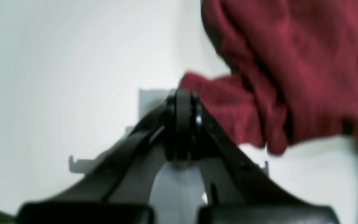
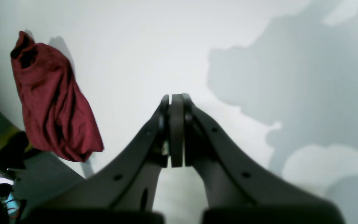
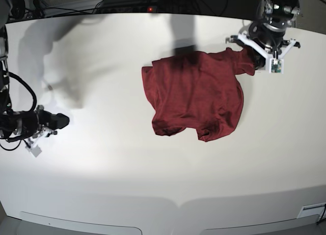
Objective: Fold the T-shirt properly
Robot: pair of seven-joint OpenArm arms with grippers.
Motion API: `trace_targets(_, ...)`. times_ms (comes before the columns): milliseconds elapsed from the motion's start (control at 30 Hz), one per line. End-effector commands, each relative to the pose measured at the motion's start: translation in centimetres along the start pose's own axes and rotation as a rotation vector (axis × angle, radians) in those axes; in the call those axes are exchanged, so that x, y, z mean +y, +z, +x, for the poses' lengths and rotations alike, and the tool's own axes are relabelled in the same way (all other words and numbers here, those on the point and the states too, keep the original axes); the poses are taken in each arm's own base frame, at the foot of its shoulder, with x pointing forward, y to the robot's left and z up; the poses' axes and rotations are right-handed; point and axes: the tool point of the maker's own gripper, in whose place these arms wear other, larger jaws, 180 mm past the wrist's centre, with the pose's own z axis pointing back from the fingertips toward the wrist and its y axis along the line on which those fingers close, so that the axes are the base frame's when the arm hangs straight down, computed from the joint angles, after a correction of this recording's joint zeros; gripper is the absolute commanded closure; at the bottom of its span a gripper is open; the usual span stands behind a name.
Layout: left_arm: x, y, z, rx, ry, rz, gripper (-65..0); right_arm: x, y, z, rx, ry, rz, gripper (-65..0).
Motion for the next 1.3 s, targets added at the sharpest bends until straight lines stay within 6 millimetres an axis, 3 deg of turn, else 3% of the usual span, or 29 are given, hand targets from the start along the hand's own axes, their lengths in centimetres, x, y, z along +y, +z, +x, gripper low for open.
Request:
trace_targets(0, 0.1, 0.5, 0.6, -0.031, -0.006, 0.003, 0.0, 0.2, 2.2, 2.3, -0.068, 0.028, -0.006, 0.0)
trace_targets(367, -0.3, 3.8, -5.5, 0.116, -0.003, -0.007, 0.0, -2.8, 8.5, 0.7, -0.040, -0.008, -0.084, 0.0)
trace_targets(567, -1.1, 6.1, -5.6, 0.115, 0.005, -0.031, 0.0, -5.9, 13.0, -1.5, -0.023, -0.051, -0.191, 0.0)
trace_targets(733, -1.6, 7.4, -4.8, 0.090, -0.005, -0.039, 0.0, -7.0, 16.2, -0.5, -0.130, -0.069, -0.234, 0.0)
trace_targets(867, -1.7, 8.1, -5.7, 0.117, -0.006, -0.041, 0.0, -7.0, 17.7, -0.3, -0.179, -0.094, -0.215, 0.0)
trace_targets(1000, -1.7, 8.9, -6.9, 0.154, -0.005, -0.043, 0.0, -7.7, 18.0, -2.7, -0.162, -0.148, -0.202, 0.0)
trace_targets(1267, -1.8, 10.9, -9.4, 0.234, -0.004, -0.046, 0.0, -9.2, 18.3, -9.8, -0.057, -0.273, -0.199, 0.0)
